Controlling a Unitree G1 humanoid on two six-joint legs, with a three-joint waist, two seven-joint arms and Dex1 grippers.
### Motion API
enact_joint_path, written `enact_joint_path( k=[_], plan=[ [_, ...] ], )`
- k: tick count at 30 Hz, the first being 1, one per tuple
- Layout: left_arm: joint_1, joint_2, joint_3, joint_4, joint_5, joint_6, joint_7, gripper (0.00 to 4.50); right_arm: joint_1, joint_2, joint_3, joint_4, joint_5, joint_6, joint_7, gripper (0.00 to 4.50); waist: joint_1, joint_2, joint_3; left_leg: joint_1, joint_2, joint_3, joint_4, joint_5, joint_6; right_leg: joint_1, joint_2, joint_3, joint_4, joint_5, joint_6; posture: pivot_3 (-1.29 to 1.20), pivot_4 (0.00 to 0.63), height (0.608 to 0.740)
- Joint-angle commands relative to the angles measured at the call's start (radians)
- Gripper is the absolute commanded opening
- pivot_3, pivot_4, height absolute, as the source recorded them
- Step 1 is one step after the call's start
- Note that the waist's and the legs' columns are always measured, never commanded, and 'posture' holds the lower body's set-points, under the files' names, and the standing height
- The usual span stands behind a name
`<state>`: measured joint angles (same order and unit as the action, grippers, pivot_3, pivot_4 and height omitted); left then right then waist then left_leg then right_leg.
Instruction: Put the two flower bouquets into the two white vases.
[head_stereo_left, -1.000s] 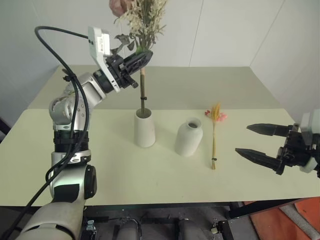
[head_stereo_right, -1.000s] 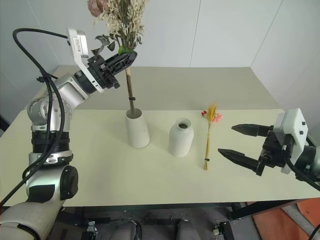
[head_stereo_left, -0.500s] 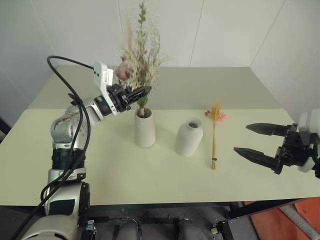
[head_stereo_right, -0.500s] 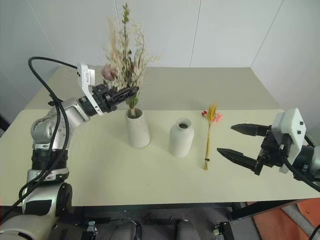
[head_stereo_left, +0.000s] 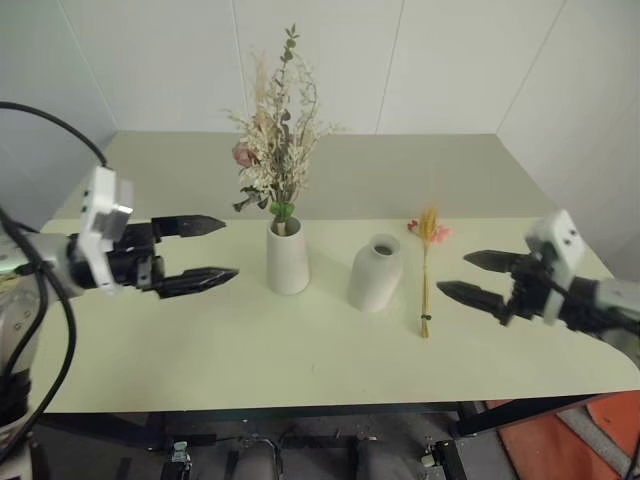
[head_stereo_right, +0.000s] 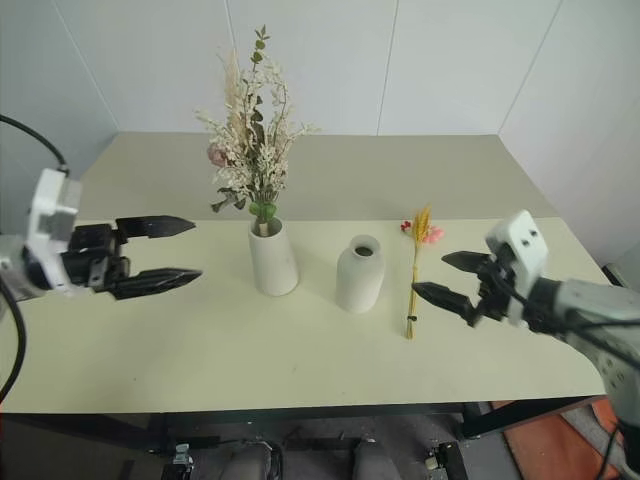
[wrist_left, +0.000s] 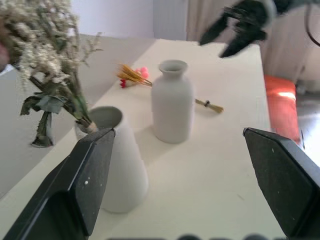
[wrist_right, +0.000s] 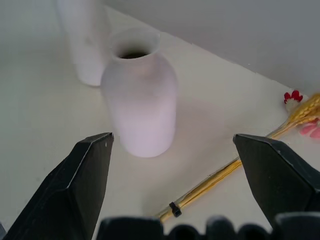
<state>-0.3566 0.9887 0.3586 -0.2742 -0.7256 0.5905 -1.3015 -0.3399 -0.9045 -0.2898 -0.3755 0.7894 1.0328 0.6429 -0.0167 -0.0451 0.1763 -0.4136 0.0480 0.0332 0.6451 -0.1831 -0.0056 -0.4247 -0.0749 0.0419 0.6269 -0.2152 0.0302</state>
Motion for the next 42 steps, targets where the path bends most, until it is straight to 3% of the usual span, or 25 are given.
enact_joint_path(
  k=[1,5,12,16,26,34,39,42],
  plan=[
    [0.023,0.040,0.020,-0.015,0.026,-0.096,-0.074,4.46,-0.182,0.051,0.040,0.094,0.009,0.292,-0.174,4.50,0.003,0.000,0.000,0.000,0.000,0.000,0.000,0.000,0.000,0.000,0.000,0.000,0.000,0.000,0.000,0.00,0.150,0.740],
    [0.032,0.050,0.024,-0.021,0.015,-0.114,-0.081,4.46,-0.399,0.159,0.103,0.256,-0.100,0.519,-0.328,4.50,0.004,0.000,0.000,-0.003,0.000,0.000,0.000,0.000,0.000,-0.002,0.000,0.000,-0.001,0.001,-0.002,0.00,0.150,0.740],
    [0.040,0.039,0.026,-0.040,0.001,-0.114,-0.057,4.46,-0.491,0.232,0.253,0.405,-0.251,0.512,-0.377,4.50,0.002,0.000,0.000,-0.015,0.000,0.000,0.000,0.000,0.000,-0.013,0.001,0.000,0.000,0.007,0.001,0.00,0.150,0.740],
    [0.045,0.035,0.026,-0.051,-0.005,-0.112,-0.046,4.50,-0.516,0.257,0.330,0.513,-0.337,0.436,-0.380,3.62,-0.002,0.000,0.000,-0.016,0.000,0.000,0.000,0.000,0.001,-0.015,0.001,0.000,0.001,0.007,0.001,0.00,0.150,0.740],
    [0.052,0.032,0.027,-0.060,-0.013,-0.113,-0.039,4.50,-0.529,0.300,0.355,0.569,-0.438,0.328,-0.359,0.07,-0.004,0.000,0.000,-0.016,0.001,0.000,0.000,0.000,0.001,-0.015,0.002,0.000,0.001,0.007,0.001,0.00,0.150,0.740],
    [0.031,0.035,0.010,-0.036,-0.005,-0.123,-0.049,4.50,-0.484,0.293,0.218,0.440,-0.457,0.278,-0.388,0.03,-0.002,0.000,0.000,-0.016,0.001,0.000,0.000,0.000,0.000,-0.015,0.002,0.000,0.001,0.007,0.001,0.00,0.150,0.740],
    [-0.005,0.037,-0.008,-0.004,-0.013,-0.120,-0.059,4.50,-0.446,0.408,-0.140,0.223,-0.341,0.155,-0.412,0.03,0.001,0.000,0.000,-0.016,0.001,0.000,0.000,0.000,0.000,-0.014,0.003,-0.001,0.001,0.007,0.002,0.00,0.150,0.740],
    [-0.054,0.019,-0.027,0.033,-0.025,-0.108,-0.051,4.50,-0.466,0.486,-0.240,0.123,-0.256,0.070,-0.408,0.03,-0.001,0.001,0.000,-0.015,0.002,-0.001,0.000,0.000,0.000,-0.014,0.003,0.000,0.002,0.006,0.004,0.00,0.150,0.740]
  ],
)
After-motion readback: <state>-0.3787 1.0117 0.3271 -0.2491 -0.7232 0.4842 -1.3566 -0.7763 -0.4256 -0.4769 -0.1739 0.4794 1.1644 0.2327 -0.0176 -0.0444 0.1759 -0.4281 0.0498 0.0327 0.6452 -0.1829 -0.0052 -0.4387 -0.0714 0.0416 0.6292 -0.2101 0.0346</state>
